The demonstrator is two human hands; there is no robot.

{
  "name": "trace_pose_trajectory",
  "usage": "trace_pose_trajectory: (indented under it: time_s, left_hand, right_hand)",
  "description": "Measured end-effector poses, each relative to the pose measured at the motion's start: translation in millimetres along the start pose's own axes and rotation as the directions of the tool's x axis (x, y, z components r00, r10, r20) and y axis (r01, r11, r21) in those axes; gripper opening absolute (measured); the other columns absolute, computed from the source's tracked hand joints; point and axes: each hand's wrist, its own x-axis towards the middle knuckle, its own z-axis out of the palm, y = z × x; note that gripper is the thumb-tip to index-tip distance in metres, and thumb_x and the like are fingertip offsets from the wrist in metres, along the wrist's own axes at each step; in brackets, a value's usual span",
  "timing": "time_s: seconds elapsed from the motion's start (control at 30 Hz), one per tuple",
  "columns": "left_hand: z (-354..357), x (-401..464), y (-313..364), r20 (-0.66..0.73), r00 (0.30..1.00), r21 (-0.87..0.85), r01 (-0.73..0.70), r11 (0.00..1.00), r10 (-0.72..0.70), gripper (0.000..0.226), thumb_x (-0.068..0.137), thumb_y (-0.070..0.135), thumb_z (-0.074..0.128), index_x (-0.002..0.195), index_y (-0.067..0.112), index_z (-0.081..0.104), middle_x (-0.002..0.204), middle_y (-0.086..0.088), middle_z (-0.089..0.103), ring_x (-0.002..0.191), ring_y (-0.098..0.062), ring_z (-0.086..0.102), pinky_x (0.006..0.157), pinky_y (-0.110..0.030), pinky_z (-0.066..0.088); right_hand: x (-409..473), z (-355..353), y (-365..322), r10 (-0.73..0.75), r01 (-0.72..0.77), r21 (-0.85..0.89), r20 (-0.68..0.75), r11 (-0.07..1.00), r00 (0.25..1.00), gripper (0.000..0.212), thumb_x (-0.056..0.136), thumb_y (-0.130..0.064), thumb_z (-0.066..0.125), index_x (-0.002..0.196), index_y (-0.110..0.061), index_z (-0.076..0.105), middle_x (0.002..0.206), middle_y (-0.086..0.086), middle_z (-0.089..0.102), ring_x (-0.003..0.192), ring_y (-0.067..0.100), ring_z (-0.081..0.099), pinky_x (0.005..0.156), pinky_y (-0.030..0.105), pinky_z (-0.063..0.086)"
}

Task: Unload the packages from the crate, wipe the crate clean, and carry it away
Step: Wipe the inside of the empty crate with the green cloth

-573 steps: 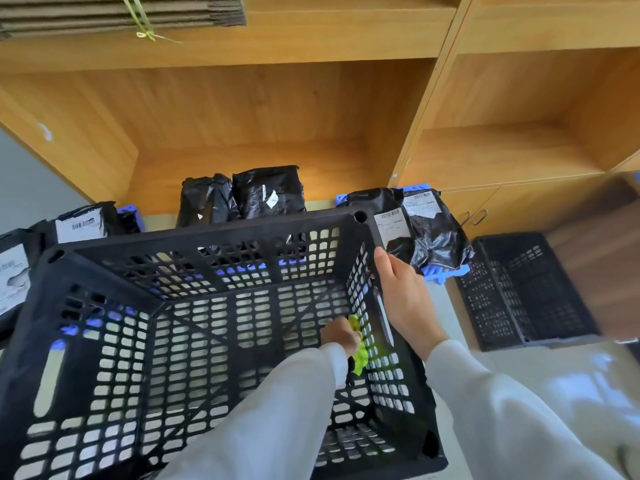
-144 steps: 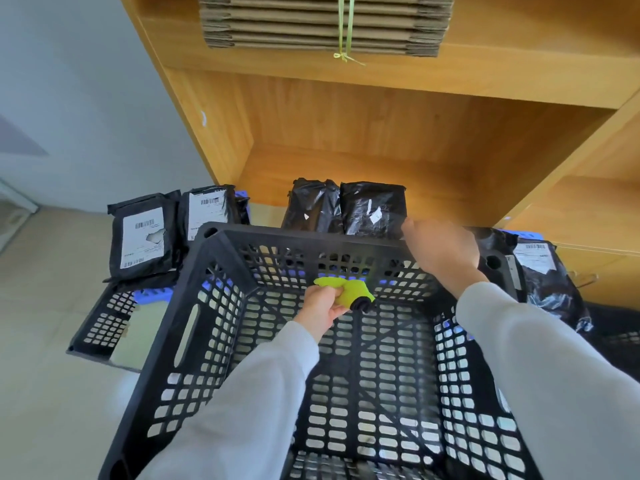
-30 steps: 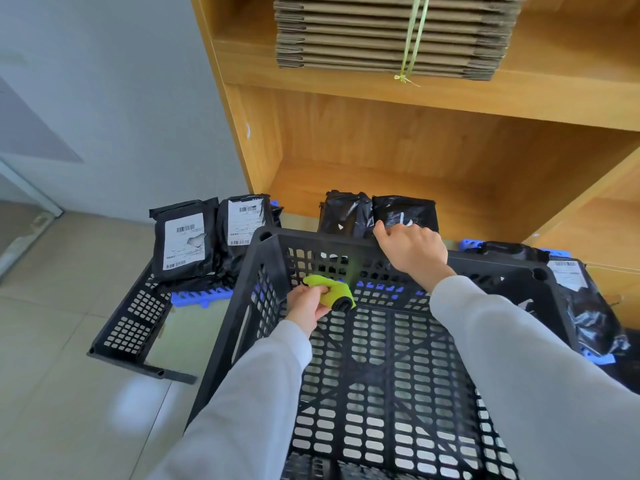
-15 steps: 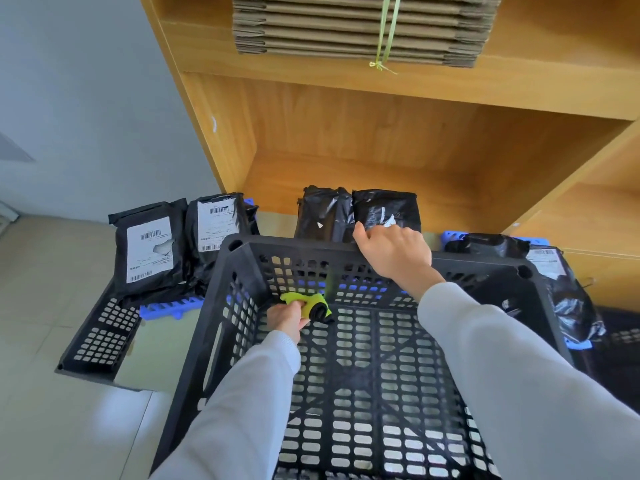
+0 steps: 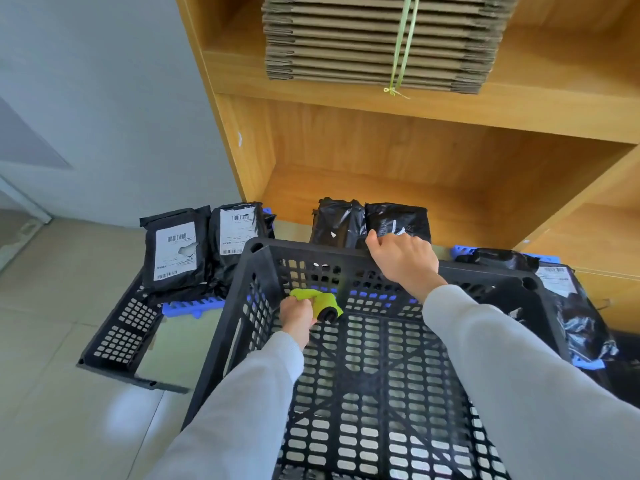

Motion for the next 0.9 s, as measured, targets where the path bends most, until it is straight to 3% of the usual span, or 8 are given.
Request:
trace_pose_trajectory:
  time_s: [0.13, 0.27, 0.37, 0.47, 0.53, 0.63, 0.7, 0.9]
  left_hand:
    - [-8.2, -9.9, 15.5, 0.009, 0.999, -0.021, -0.05, 0.999, 0.05, 0.027, 0.092, -0.004, 0.055, 0.116, 0.001, 0.067, 0.124, -0.019, 0.066, 0.109, -0.038, 0.065, 0.07, -0.039, 0.061]
    - [-21.4, -39.0, 36.2, 0.041, 0.99, -0.048, -0.133, 0.99, 0.135, 0.019, 0.097, -0.005, 0.049, 0.088, 0.009, 0.058, 0.112, -0.01, 0.063, 0.107, -0.029, 0.06, 0.075, -0.036, 0.058]
    - [-30.3, -52.7, 51.1, 0.055, 0.979, -0.095, -0.189, 0.977, 0.194, 0.017, 0.097, -0.004, 0.055, 0.094, 0.012, 0.054, 0.098, -0.008, 0.058, 0.094, -0.024, 0.058, 0.066, -0.033, 0.06]
    - [-38.3, -62.7, 64.7, 0.037, 0.958, -0.011, -0.284, 0.959, 0.284, 0.031, 0.097, 0.002, 0.059, 0.073, 0.013, 0.042, 0.09, -0.009, 0.055, 0.085, -0.022, 0.056, 0.059, -0.03, 0.057]
    - [-42.1, -65.1, 69.2, 0.021, 0.946, 0.032, -0.325, 0.945, 0.324, 0.042, 0.097, 0.008, 0.064, 0.067, 0.016, 0.037, 0.084, -0.009, 0.049, 0.081, -0.024, 0.053, 0.064, -0.035, 0.061]
    - [-47.2, -65.5, 74.6, -0.02, 0.92, 0.093, -0.387, 0.917, 0.39, 0.042, 0.097, 0.015, 0.065, 0.068, 0.017, 0.035, 0.071, -0.005, 0.037, 0.072, -0.023, 0.043, 0.073, -0.044, 0.057]
    - [-49.2, -64.9, 77.5, -0.042, 0.916, 0.114, -0.393, 0.912, 0.399, 0.042, 0.096, 0.018, 0.065, 0.068, 0.018, 0.033, 0.07, -0.004, 0.036, 0.07, -0.022, 0.041, 0.08, -0.051, 0.058]
    - [-48.5, -65.4, 70.7, -0.04, 0.938, 0.167, -0.334, 0.927, 0.345, 0.018, 0.092, 0.011, 0.056, 0.074, 0.009, 0.053, 0.078, -0.007, 0.057, 0.077, -0.028, 0.055, 0.085, -0.054, 0.059]
  right_hand:
    - [1.1, 3.6, 1.1, 0.06, -0.06, 0.119, 0.002, 0.991, 0.998, 0.067, 0.097, -0.008, 0.045, 0.157, -0.023, 0.019, 0.096, 0.01, 0.065, 0.079, 0.036, 0.062, 0.057, 0.038, 0.044]
    - [-0.1, 5.0, -0.1, 0.078, -0.073, 0.147, -0.028, 0.986, 0.997, 0.067, 0.097, -0.009, 0.046, 0.156, -0.027, 0.019, 0.085, 0.009, 0.06, 0.071, 0.034, 0.057, 0.052, 0.036, 0.04]
    - [-2.6, 4.8, 0.6, 0.091, -0.087, 0.172, -0.015, 0.981, 0.996, 0.047, 0.102, -0.019, 0.035, 0.148, -0.029, 0.039, 0.073, 0.005, 0.052, 0.061, 0.029, 0.052, 0.047, 0.034, 0.03]
    - [-2.1, 4.9, 1.5, 0.119, -0.114, 0.239, -0.006, 0.964, 0.993, 0.043, 0.104, -0.026, 0.027, 0.139, -0.028, 0.052, 0.069, 0.004, 0.05, 0.055, 0.025, 0.043, 0.047, 0.034, 0.026]
    - [-4.2, 3.2, 2.1, 0.1, -0.097, 0.226, -0.001, 0.969, 0.995, 0.045, 0.103, -0.023, 0.03, 0.145, -0.03, 0.045, 0.07, 0.004, 0.05, 0.056, 0.025, 0.044, 0.047, 0.034, 0.029]
    - [-8.1, -1.6, 0.1, 0.064, -0.064, 0.189, 0.005, 0.98, 0.998, 0.06, 0.1, -0.015, 0.039, 0.155, -0.033, 0.024, 0.072, 0.006, 0.051, 0.063, 0.031, 0.053, 0.053, 0.035, 0.041]
    - [-8.2, -1.3, -1.0, 0.064, -0.065, 0.173, 0.013, 0.983, 0.998, 0.065, 0.098, -0.013, 0.041, 0.156, -0.033, 0.02, 0.073, 0.006, 0.052, 0.066, 0.033, 0.055, 0.056, 0.037, 0.044]
    - [-5.6, 1.6, -0.9, 0.061, -0.063, 0.132, 0.015, 0.989, 0.998, 0.059, 0.099, -0.015, 0.042, 0.153, -0.031, 0.023, 0.074, 0.006, 0.053, 0.07, 0.034, 0.057, 0.057, 0.036, 0.045]
